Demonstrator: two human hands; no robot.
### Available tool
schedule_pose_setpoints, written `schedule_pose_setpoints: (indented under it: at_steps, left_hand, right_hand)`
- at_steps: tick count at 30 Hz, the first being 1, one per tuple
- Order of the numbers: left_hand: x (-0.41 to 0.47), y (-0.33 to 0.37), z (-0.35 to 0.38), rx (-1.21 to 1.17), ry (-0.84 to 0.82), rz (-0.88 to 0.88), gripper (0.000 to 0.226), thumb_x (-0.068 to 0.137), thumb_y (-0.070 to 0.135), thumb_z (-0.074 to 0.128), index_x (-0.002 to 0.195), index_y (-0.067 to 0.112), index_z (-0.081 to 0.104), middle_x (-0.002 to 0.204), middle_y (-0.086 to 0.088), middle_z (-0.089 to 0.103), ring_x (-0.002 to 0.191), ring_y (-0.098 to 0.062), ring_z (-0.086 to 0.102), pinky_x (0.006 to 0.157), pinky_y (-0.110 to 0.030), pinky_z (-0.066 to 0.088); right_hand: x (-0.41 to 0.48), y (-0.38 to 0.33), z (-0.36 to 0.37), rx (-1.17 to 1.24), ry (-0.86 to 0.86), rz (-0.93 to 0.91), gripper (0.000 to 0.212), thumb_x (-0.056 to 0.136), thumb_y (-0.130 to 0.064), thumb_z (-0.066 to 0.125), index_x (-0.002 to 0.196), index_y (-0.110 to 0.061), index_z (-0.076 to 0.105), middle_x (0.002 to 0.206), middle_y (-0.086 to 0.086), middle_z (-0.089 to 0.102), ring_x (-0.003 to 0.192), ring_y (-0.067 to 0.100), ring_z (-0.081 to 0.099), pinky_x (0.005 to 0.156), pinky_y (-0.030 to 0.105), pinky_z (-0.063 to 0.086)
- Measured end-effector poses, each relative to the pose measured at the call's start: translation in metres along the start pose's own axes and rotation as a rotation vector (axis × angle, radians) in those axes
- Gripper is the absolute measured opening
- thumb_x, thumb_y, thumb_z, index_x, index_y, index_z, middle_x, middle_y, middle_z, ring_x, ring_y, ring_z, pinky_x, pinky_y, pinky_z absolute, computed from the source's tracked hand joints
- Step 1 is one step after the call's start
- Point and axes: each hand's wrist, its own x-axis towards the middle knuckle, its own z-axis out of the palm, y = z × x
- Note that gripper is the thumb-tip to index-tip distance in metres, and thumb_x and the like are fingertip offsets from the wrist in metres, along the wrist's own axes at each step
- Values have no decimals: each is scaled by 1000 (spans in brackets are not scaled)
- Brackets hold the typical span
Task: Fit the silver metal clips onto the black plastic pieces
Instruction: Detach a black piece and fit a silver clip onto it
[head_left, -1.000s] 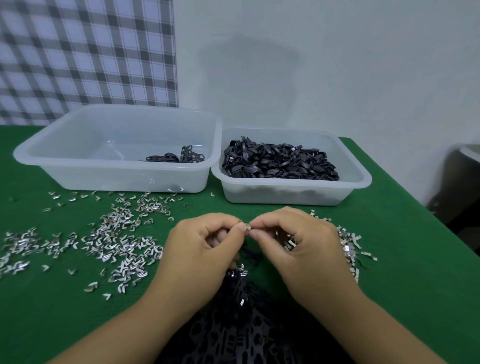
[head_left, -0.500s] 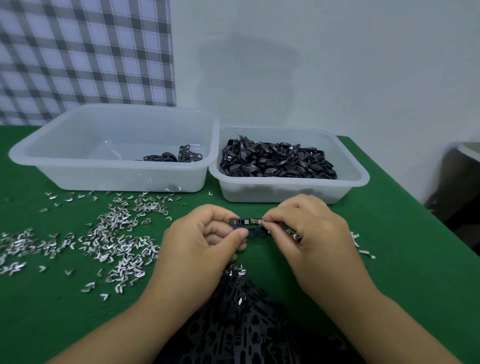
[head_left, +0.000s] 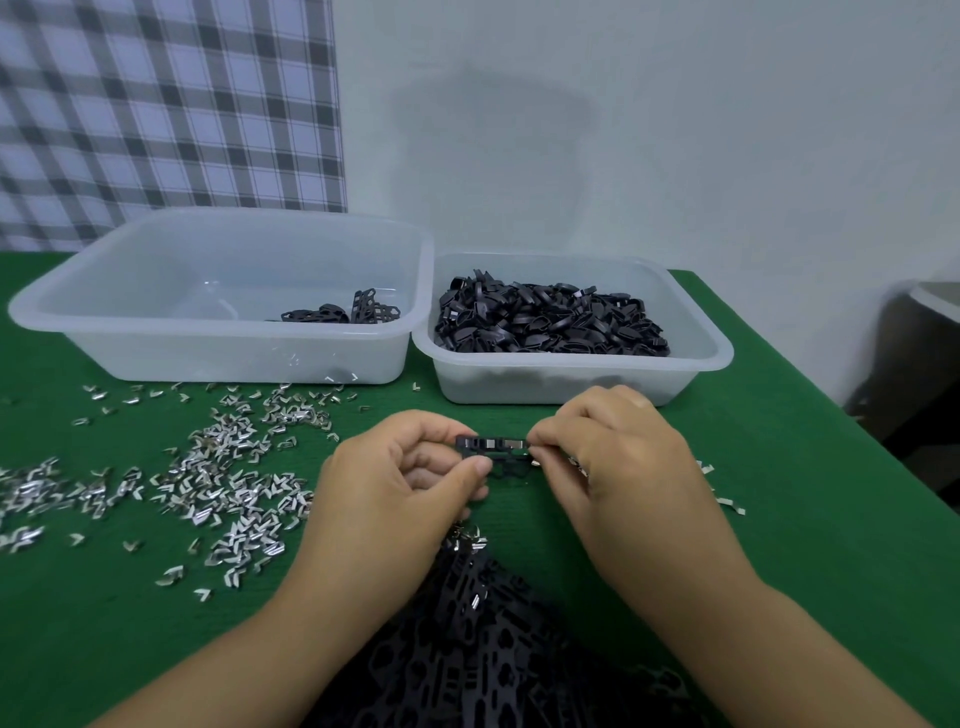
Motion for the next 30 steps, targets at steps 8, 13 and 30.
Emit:
schedule_pose_setpoints:
  at_steps: [8, 13, 30]
  left_hand:
    - [0, 0, 1, -39, -30, 3, 17, 76, 0, 72, 82, 15, 67, 64, -6, 72, 58, -13, 70, 54, -18, 55]
    - [1, -1, -1, -99, -55, -17, 16, 79, -3, 69, 81, 13, 67, 65, -10, 72, 63, -16, 72, 53, -16, 53]
    - [0, -2, 0, -194, -31, 4, 35, 77, -11, 67, 78, 23, 77, 74, -11, 74, 69, -20, 73, 62, -17, 56]
  right_hand:
    - [-1, 0, 3, 56, 10, 6, 5, 78, -10, 71, 79, -14, 69, 74, -1, 60, 72, 20, 53, 64, 31, 47]
    - [0, 1, 3, 183, -1, 69, 7, 77, -9, 73, 80, -16, 71, 75, -3, 61, 76, 18, 55, 69, 28, 47]
    - [1, -2, 9, 448, -107, 370, 17, 80, -16, 67, 69, -28, 62, 71, -12, 53, 76, 3, 50, 68, 14, 34]
